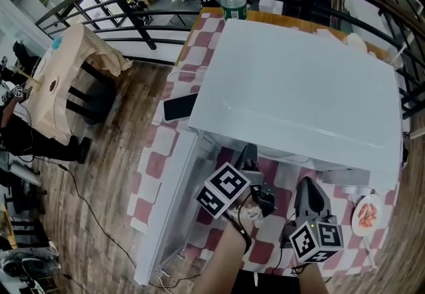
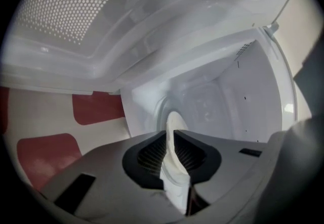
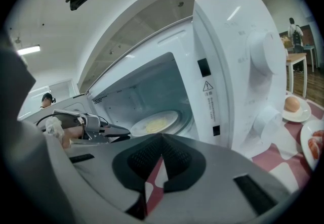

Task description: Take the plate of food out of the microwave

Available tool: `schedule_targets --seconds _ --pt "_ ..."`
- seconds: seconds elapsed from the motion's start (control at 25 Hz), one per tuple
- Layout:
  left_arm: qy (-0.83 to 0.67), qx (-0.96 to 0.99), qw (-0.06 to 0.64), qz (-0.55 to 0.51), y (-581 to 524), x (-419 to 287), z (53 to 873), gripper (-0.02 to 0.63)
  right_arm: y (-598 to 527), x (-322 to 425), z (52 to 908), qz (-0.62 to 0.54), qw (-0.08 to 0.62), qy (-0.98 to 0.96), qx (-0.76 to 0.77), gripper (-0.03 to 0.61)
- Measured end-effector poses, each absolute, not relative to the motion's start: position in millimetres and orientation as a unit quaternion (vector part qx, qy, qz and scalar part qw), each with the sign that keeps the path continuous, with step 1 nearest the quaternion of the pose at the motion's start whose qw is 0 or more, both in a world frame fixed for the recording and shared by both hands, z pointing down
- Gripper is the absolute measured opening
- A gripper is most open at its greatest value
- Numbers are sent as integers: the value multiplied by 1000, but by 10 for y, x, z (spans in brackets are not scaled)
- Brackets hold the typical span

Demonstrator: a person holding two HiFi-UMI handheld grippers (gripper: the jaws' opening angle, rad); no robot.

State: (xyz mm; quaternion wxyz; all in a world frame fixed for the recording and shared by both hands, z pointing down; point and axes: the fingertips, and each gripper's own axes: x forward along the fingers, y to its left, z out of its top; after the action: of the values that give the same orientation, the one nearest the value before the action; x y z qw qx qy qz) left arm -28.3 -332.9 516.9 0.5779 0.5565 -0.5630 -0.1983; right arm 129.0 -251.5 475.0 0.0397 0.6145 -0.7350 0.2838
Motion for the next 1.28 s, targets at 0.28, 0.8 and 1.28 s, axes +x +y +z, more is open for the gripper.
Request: schedule_targets --seconds 0.28,0.8,1.28 --pt "-561 555 582 -197 -3348 -273 5183 89 -2537 1289 4769 284 41 -735 615 -5" --pt "-555 554 587 -200 -3414 -232 5192 89 -2572 1300 4773 284 41 -733 617 -5" --pt "-552 555 589 -201 -3401 -198 5222 43 -2557 1306 4787 286 42 -732 617 -5"
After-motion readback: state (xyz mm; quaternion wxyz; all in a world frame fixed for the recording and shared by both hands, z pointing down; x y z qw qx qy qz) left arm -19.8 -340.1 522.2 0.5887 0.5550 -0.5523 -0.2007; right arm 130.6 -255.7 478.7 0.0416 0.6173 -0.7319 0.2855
